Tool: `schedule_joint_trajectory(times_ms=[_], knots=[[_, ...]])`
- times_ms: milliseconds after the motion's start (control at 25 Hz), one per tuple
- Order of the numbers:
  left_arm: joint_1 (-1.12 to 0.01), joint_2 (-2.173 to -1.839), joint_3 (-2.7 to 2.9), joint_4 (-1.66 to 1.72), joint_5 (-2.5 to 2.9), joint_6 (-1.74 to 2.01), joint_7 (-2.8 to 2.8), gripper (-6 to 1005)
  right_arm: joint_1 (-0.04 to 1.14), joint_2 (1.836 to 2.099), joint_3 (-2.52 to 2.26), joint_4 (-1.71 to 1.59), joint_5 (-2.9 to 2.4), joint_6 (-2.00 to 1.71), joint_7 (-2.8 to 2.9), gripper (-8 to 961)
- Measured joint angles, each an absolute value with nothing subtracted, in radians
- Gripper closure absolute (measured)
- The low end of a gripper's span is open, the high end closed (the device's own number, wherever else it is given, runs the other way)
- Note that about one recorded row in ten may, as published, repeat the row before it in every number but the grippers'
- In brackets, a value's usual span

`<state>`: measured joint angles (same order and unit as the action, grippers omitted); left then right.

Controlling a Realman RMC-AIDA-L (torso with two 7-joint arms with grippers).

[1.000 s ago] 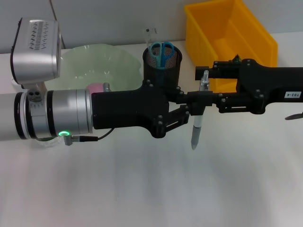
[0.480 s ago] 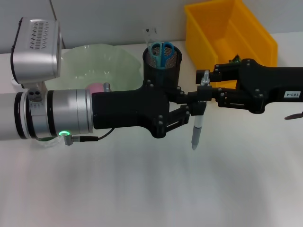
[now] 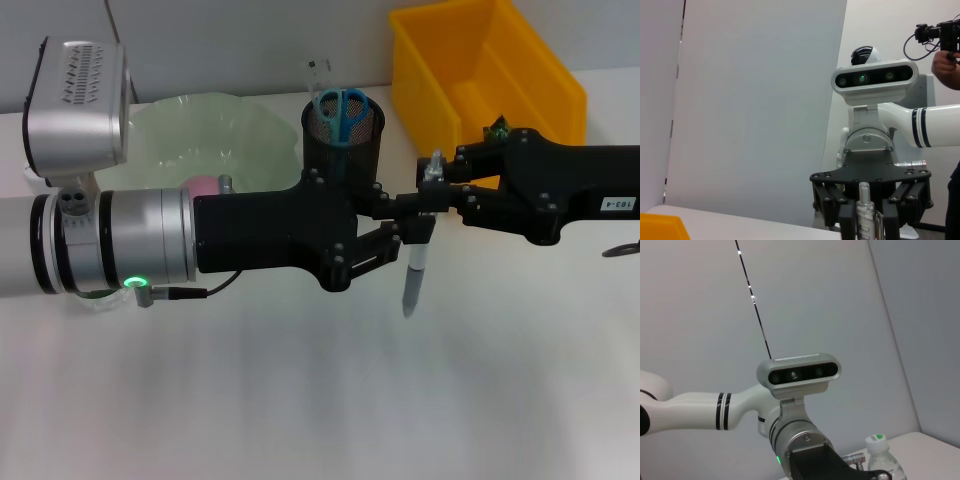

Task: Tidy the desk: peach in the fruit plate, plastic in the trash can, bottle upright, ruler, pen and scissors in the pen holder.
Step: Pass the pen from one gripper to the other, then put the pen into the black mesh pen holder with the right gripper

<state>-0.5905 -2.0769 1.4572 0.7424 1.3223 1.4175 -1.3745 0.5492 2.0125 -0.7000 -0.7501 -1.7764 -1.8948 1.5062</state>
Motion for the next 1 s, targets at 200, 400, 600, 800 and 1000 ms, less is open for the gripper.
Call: schedule_joint_trajectory(times_ms=[200,400,600,800,1000], knots=[[-0.59,-2.077,1.457,0.742,1.322,1.419,-1.376,822,0.544,2.013,-0.701,-0.75,-1.771,-1.895,1.503,686],[-0.592,-2.077,1.466,0.743,1.321,1.419,-1.387,794,0.543,2.012,-0.696,-0.75,-1.77,-1.895,1.497,762],[-0.597,-2.075,1.473,0.743,1.322,1.425,-1.407,766,0.542,2.012,-0.694,-0.75,-1.771,-1.891,1.496,773],[-0.596,-2.073,1.471,0.743,1.323,1.428,-1.423,697,0.539,2.011,-0.691,-0.751,-1.77,-1.889,1.496,767],[-0.582,-2.071,1.467,0.742,1.324,1.427,-1.436,467,0.53,2.009,-0.657,-0.757,-1.765,-1.882,1.495,762]])
